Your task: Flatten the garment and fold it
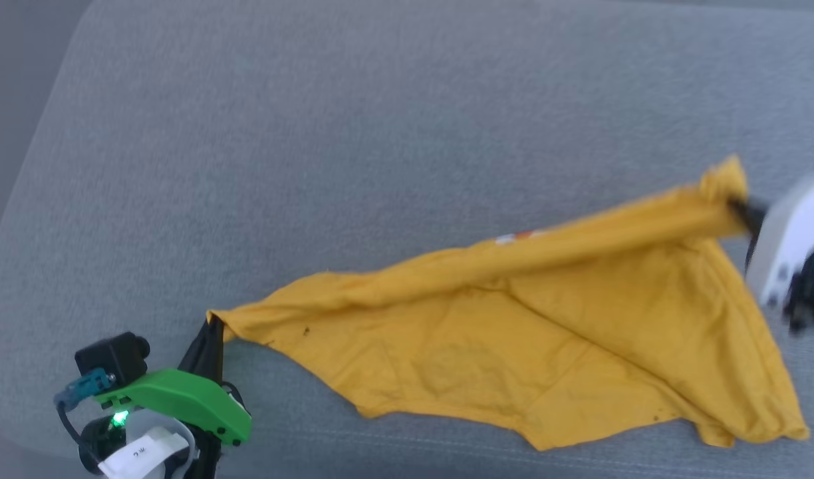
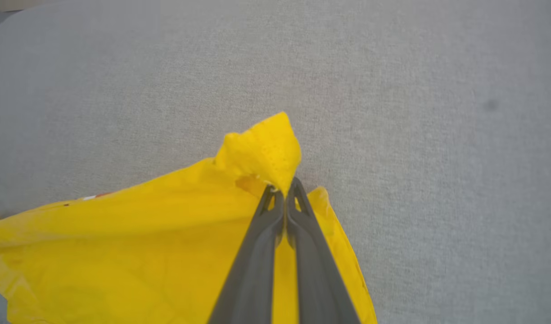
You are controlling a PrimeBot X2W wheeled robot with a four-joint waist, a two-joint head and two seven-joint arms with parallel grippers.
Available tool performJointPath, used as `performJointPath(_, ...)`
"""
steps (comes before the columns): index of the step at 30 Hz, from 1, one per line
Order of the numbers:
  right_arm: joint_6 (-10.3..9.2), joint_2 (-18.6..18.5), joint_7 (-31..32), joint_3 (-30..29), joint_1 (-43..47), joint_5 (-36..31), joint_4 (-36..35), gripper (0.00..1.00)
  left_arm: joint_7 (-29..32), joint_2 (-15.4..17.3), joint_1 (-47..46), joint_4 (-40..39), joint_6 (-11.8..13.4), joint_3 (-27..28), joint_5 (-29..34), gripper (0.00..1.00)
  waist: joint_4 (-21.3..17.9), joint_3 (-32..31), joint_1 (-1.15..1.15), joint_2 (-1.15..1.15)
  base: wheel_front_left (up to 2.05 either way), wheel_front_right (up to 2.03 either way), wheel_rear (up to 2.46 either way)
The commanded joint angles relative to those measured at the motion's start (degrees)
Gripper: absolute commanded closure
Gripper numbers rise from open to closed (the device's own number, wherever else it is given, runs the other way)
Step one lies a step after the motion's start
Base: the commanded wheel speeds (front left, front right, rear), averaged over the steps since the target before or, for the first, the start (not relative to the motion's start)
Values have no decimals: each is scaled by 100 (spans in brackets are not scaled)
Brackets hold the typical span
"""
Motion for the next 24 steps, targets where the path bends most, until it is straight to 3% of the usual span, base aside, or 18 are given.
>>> performJointPath(1, -6, 108, 12, -51, 379, 103, -183, 100, -16, -37, 86, -21, 44, 0, -3, 100, -571, -749, 0, 0, 0, 0, 0)
performJointPath(7, -6, 650, -60, -238, 2018, 441, -904, 100, 20, -125, 321, -2, 124, -61, -67, 100, -744, -1008, 0, 0, 0, 0, 0)
performJointPath(14, -6, 859, -75, -45, 2879, 645, -912, 100, 150, -193, 321, 93, -48, -197, -215, 100, -695, -908, 0, 0, 0, 0, 0)
performJointPath(18, -6, 847, 226, 148, 2447, 638, -787, 100, 465, -70, -193, 266, -414, -254, -392, 100, -633, -598, 0, 0, 0, 0, 0)
performJointPath(21, -6, 742, 672, 173, 1602, 590, -655, 100, 840, 103, -1035, 544, -741, -216, -557, 100, -583, -290, 0, 0, 0, 0, 0)
performJointPath(24, -6, 520, 1103, 241, 492, 453, -399, 100, 1158, 339, -1979, 909, -913, -184, -512, 100, -616, -21, 0, 0, 0, 0, 0)
